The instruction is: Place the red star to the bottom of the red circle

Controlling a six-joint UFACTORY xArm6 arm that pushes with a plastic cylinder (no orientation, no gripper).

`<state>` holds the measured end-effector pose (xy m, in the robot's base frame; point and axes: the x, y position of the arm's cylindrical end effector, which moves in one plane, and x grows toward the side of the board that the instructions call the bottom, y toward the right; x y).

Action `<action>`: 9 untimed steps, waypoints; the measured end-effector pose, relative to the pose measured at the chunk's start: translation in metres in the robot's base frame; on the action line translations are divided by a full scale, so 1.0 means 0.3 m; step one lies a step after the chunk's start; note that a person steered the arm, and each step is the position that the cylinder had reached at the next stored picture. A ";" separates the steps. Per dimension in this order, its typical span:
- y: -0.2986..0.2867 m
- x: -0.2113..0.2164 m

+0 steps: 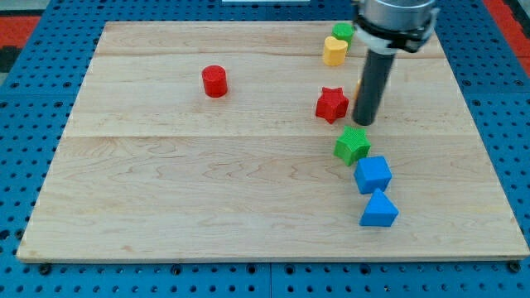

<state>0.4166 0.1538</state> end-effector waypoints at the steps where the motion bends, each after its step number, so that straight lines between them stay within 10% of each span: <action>1: 0.081 -0.012; 5: 0.084 -0.067; 9: -0.386 -0.088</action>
<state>0.3902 0.0380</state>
